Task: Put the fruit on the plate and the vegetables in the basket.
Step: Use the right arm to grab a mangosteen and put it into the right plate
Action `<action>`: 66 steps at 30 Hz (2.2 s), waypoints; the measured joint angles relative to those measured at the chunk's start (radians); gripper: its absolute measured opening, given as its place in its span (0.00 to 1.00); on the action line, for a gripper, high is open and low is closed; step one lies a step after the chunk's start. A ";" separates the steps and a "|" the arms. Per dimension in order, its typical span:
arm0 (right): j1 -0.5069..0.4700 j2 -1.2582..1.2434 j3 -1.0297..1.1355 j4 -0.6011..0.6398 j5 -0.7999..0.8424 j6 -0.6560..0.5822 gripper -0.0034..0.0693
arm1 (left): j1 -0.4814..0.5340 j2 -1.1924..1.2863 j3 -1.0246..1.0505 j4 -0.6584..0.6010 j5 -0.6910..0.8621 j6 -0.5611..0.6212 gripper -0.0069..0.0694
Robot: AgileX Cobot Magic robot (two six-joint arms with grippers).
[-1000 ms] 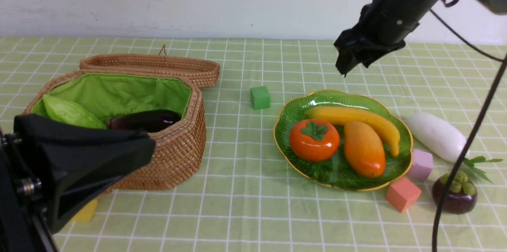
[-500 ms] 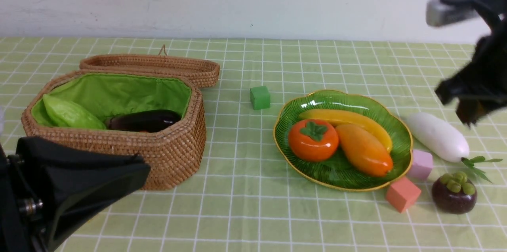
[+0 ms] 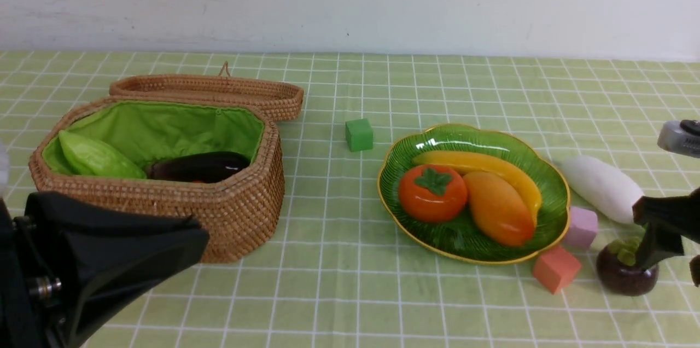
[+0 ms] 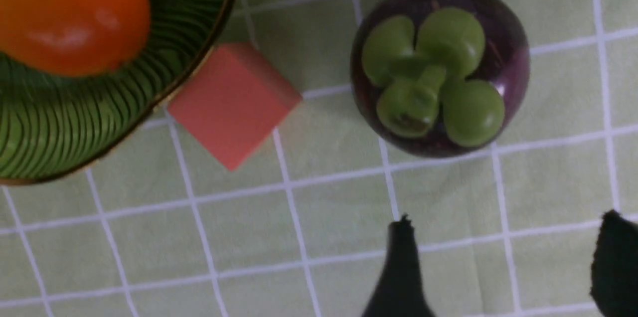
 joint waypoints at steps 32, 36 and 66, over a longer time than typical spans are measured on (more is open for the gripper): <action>0.016 0.001 -0.018 0.068 -0.074 -0.122 0.83 | 0.000 0.000 0.000 -0.030 0.000 0.000 0.09; 0.079 -0.067 -0.059 0.148 -0.107 -0.186 0.83 | 0.000 0.000 0.000 -0.030 0.000 0.000 0.09; 0.165 0.266 -0.208 0.187 -0.362 -0.248 0.96 | 0.000 0.000 0.000 -0.030 0.000 0.000 0.09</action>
